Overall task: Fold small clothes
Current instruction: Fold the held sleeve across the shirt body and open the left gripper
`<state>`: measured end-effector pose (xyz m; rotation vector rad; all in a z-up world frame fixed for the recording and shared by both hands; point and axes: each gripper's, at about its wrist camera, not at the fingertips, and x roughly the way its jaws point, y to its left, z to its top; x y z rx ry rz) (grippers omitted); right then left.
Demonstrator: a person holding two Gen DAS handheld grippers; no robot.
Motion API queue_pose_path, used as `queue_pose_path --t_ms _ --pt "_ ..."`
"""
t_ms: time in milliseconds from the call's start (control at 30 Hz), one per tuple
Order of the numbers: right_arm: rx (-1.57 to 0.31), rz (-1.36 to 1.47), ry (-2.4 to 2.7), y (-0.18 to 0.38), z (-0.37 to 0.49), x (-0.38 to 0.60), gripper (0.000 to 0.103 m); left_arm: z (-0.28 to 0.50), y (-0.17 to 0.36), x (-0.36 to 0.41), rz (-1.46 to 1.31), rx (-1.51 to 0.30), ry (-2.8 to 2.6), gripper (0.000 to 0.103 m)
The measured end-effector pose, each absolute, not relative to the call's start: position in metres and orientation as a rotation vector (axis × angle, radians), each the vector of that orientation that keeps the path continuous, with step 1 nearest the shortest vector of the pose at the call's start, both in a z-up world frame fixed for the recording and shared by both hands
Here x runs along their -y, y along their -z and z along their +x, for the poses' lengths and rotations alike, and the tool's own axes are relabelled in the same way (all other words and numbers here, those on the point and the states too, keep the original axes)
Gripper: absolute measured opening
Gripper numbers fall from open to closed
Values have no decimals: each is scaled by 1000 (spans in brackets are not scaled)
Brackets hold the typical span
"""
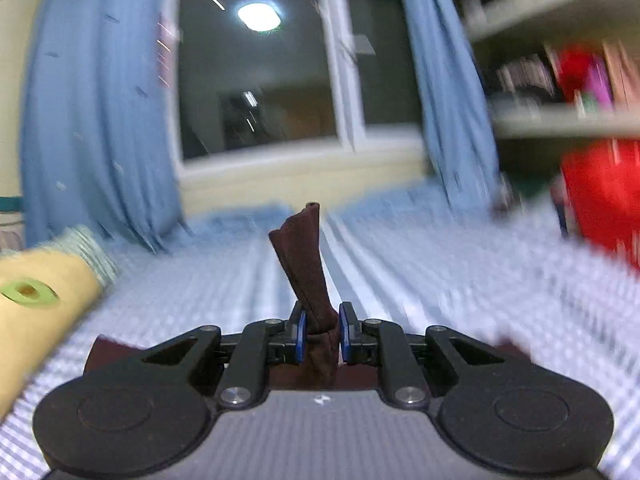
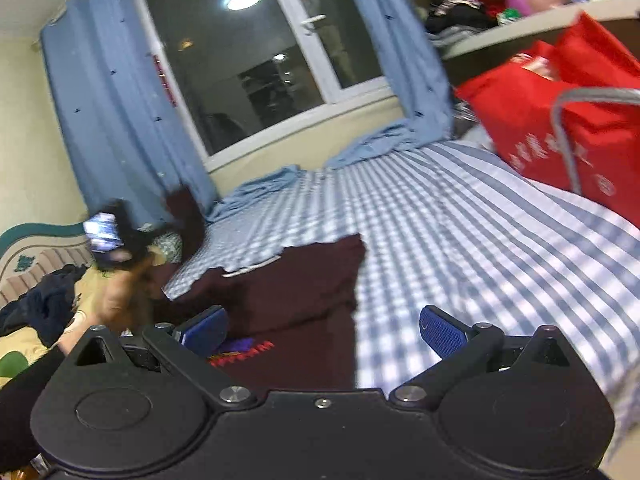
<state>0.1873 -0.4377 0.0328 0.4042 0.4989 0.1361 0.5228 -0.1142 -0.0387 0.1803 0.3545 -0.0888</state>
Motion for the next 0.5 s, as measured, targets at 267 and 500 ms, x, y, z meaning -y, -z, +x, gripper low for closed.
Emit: queue_pose_path --t_ms 267,500 --pt "-564 467 -68 -5 166 470 102 535 127 172 359 -596 188 58" --pt "-598 441 -202 -2 223 453 102 474 81 126 319 -443 323 92"
